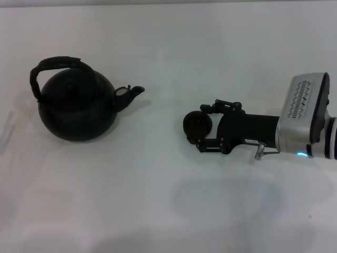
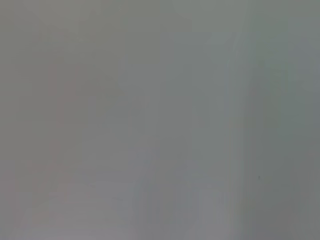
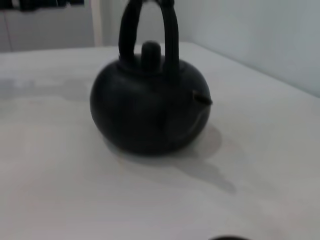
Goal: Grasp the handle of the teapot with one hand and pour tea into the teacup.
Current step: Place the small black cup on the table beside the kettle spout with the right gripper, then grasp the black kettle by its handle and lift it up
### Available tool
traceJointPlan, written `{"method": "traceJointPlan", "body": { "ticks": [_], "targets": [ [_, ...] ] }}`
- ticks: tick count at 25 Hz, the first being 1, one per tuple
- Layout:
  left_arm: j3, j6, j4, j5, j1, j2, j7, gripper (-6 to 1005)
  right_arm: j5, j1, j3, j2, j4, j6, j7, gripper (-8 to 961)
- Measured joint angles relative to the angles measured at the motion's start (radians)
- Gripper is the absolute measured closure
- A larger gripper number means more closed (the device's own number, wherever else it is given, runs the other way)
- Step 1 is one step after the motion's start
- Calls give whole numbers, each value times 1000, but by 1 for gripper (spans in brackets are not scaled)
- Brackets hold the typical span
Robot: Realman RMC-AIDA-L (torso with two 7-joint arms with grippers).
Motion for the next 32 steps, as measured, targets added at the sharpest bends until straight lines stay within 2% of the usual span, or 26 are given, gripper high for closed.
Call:
{"method": "traceJointPlan", "body": {
  "ticks": [13,14,21,28,32],
  "targets": [
    [-6,0,0,-2,12,0,-2,286,-5,-22,164,-7,8,196,17,96],
    [-7,0,0,-4,16,-1,-6,286,-1,-46,240,-7,8,235,12,96],
    [-7,-5,7,-6,47,2,-82,286,8,-106,496,-8,43,319,9,98],
    [1,-6,9,11,54,3,-96,285,3,-146,632,-9,72,303,-22,100],
    [2,-1,10,43,37,4,-105,285,3,-148,668,-9,111,301,-29,104]
  ]
}}
